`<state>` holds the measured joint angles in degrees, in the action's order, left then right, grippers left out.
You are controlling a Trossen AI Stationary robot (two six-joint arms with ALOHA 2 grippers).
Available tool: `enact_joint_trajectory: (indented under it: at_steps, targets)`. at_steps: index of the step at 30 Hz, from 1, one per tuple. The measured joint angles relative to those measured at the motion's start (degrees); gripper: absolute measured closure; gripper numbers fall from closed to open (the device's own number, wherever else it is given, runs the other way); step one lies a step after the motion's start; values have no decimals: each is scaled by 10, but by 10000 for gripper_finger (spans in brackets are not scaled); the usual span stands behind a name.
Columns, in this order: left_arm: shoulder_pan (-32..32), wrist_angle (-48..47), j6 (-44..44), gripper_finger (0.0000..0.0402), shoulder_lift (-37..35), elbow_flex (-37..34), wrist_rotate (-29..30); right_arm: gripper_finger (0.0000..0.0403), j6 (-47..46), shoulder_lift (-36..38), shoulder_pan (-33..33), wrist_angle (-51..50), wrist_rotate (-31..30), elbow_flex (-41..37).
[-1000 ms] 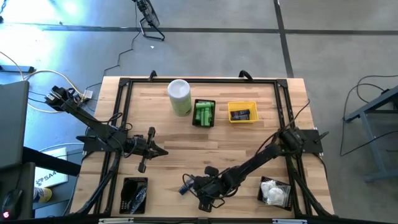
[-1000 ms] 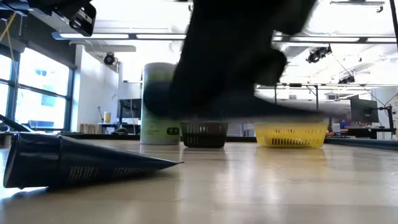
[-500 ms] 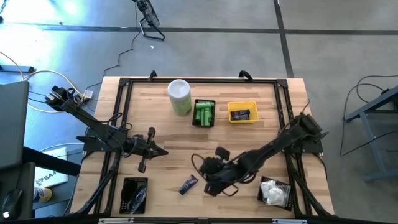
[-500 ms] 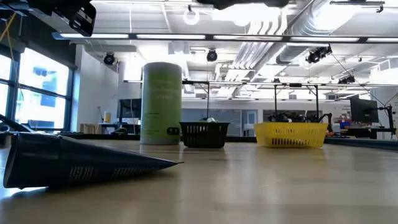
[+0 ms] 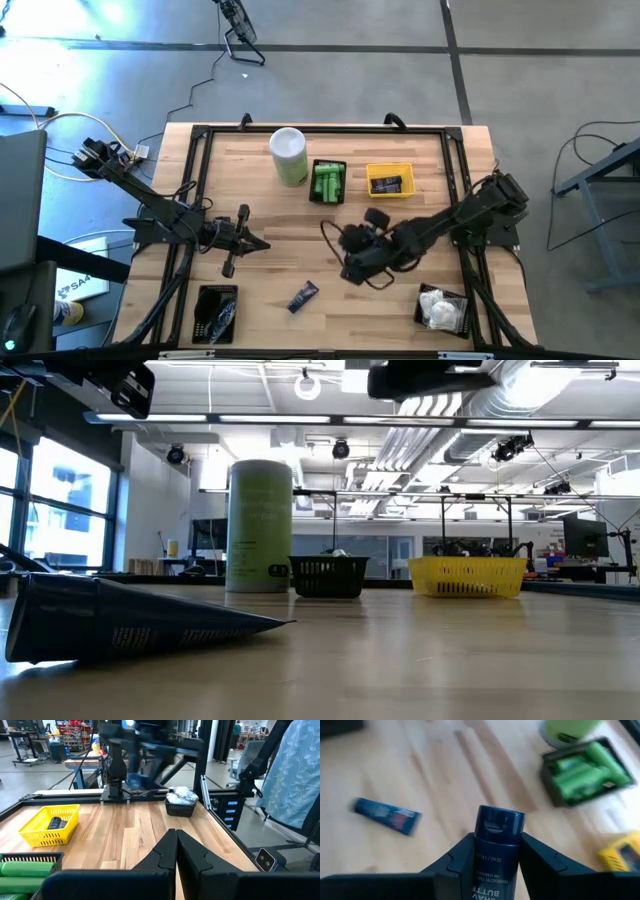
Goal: Pick & Place Travel size toiletries
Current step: Put the blue shave butter into the yellow bin
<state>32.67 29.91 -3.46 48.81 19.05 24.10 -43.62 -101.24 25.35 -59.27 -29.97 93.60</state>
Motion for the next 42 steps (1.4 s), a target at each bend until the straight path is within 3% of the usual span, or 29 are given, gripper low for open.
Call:
enact_joint_trajectory:
  at_steps: [12, 21, 26, 42]
  targets:
    - [0, 0, 2, 401, 0, 0, -1, 280, 66, 1, -133, -129, -1, 0]
    - [0, -18, 0, 401, 0, 0, -2, 281, 146, 1, -235, -141, 0, -2]
    - [0, -33, -15, 401, 0, 0, -2, 284, 168, 1, -283, -141, 4, -56]
    - [0, -46, -28, 401, 0, 0, -13, 280, 240, 1, -418, 30, 15, -251]
